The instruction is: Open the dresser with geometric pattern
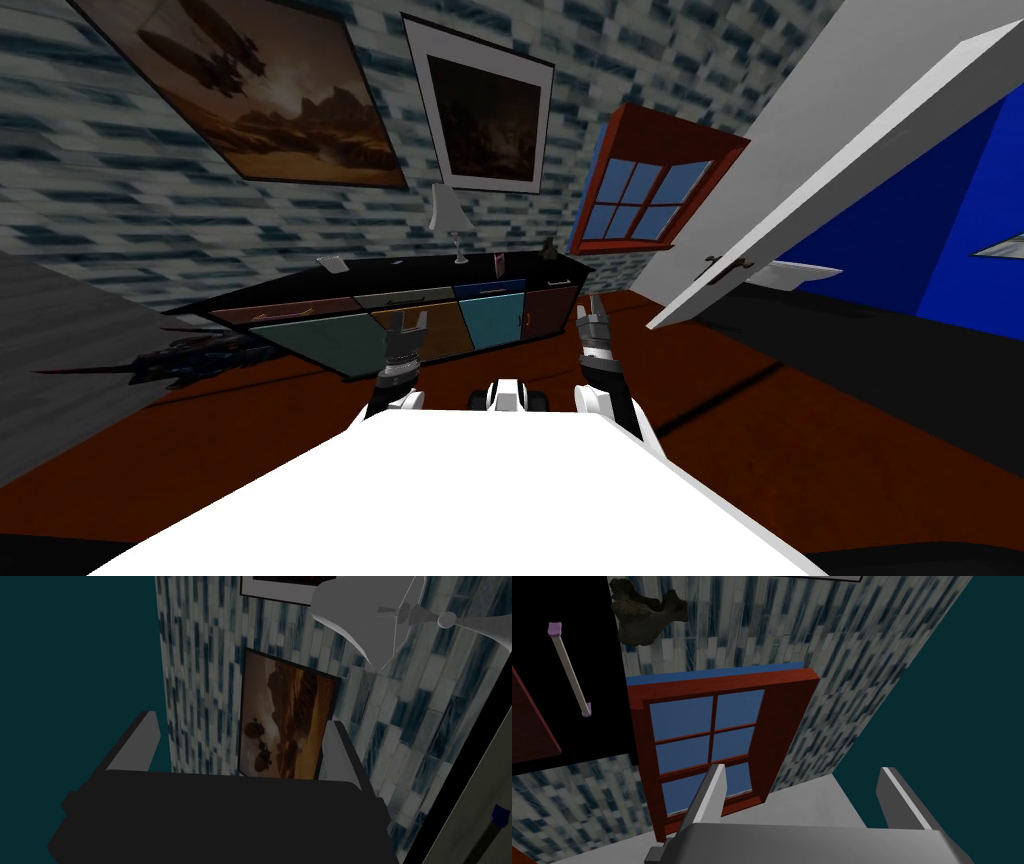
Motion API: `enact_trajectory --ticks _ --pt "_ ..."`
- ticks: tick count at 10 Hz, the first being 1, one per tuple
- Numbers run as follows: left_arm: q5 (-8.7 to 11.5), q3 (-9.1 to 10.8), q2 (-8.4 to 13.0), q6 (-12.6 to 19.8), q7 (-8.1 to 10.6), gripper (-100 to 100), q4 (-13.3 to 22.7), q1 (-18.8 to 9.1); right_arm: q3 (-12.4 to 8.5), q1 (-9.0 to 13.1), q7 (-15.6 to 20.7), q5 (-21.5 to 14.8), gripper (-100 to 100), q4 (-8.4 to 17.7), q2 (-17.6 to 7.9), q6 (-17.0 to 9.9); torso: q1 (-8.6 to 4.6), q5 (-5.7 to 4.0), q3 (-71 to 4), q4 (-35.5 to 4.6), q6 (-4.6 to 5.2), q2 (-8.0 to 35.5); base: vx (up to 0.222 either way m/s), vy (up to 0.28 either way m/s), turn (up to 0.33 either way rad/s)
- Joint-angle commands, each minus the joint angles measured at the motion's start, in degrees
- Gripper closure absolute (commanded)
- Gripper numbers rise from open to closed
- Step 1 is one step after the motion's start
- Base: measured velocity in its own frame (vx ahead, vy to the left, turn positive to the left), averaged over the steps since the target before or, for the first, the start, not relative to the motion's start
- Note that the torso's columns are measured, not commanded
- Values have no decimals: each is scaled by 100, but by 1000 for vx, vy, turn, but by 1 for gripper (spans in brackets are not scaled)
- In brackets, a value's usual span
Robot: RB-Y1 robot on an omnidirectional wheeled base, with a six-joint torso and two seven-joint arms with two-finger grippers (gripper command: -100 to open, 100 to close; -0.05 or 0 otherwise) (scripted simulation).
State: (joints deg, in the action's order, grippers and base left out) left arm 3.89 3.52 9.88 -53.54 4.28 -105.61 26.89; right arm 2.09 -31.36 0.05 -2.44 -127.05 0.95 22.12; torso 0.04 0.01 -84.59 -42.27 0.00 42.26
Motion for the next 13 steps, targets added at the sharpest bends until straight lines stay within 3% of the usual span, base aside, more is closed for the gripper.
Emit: enact_trajectory --ticks 1,3,7,13 --pt "48 20 -28 -264 47 -100 368 -16 0 1 0 0 0 0 0 0 12 2 16 -7 0 28 92 -35 -1" --pt "77 33 -49 -417 73 -100 584 -35 0 2 0 0 0 0 0 0 -8 -1 8 -4 0 10 118 -69 1" --pt "194 82 -155 -1029 180 -100 1431 -124 0 1 0 0 0 0 0 0 -15 -4 -9 4 1 -16 167 -99 1" --pt "282 119 -240 -1482 260 -100 2223 -196 0 2 0 0 0 0 0 0 -6 -2 5 -2 0 8 110 -54 1"
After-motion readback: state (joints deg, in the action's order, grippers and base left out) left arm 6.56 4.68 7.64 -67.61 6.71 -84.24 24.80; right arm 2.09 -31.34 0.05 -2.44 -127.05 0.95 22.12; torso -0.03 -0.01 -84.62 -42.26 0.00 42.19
